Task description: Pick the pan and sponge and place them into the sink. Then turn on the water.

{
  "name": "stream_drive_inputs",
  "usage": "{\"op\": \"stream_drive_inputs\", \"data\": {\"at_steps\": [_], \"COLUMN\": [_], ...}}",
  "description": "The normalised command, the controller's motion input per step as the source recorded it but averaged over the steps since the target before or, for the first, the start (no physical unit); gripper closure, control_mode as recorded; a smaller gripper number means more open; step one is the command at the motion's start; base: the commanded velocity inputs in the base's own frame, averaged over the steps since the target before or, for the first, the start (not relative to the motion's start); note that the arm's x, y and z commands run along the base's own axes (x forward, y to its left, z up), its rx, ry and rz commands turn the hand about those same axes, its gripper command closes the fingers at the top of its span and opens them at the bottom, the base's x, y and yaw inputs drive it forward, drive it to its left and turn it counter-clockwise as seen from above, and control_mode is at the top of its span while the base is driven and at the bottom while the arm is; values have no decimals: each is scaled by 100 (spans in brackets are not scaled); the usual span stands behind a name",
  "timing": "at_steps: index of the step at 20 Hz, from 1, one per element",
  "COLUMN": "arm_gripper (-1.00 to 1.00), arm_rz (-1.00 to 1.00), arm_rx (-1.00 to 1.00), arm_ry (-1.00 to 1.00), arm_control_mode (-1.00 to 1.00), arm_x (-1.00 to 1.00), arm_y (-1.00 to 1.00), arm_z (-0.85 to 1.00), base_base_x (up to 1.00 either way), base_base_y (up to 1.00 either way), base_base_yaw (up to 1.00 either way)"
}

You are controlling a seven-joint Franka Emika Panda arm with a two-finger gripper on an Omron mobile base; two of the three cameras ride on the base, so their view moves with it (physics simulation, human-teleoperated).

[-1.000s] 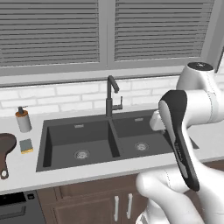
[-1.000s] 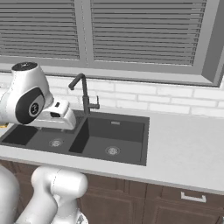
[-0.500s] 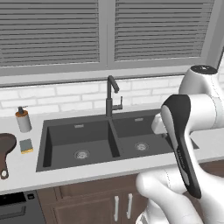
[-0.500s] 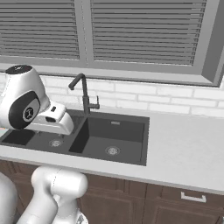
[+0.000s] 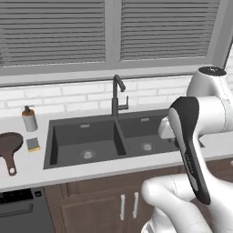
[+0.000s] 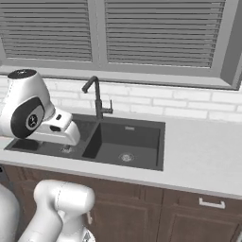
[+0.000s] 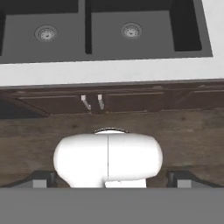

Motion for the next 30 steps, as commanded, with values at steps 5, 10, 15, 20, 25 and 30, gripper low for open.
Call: {"op": "stream_drive_inputs", "data": {"at_steps": [5, 10, 15, 20, 25, 30], "arm_gripper": [-100, -100, -100, -100, -100, -100], "arm_rz": [0, 0, 0, 0, 0, 0], "arm_rx": [0, 0, 0, 0, 0, 0], "arm_ry": [0, 0, 0, 0, 0, 0], "arm_control_mode": [100, 100, 100, 100, 100, 100], "arm_x": [0, 0, 0, 0, 0, 0], "arm_y": [0, 0, 0, 0, 0, 0], "arm_z": [0, 0, 0, 0, 0, 0], "base_base_x": [-6, 9, 0, 4, 23, 30], "base_base_y": [95, 100, 100, 80, 14, 0], "base_base_yaw": [0, 0, 2, 2, 1, 0]}}
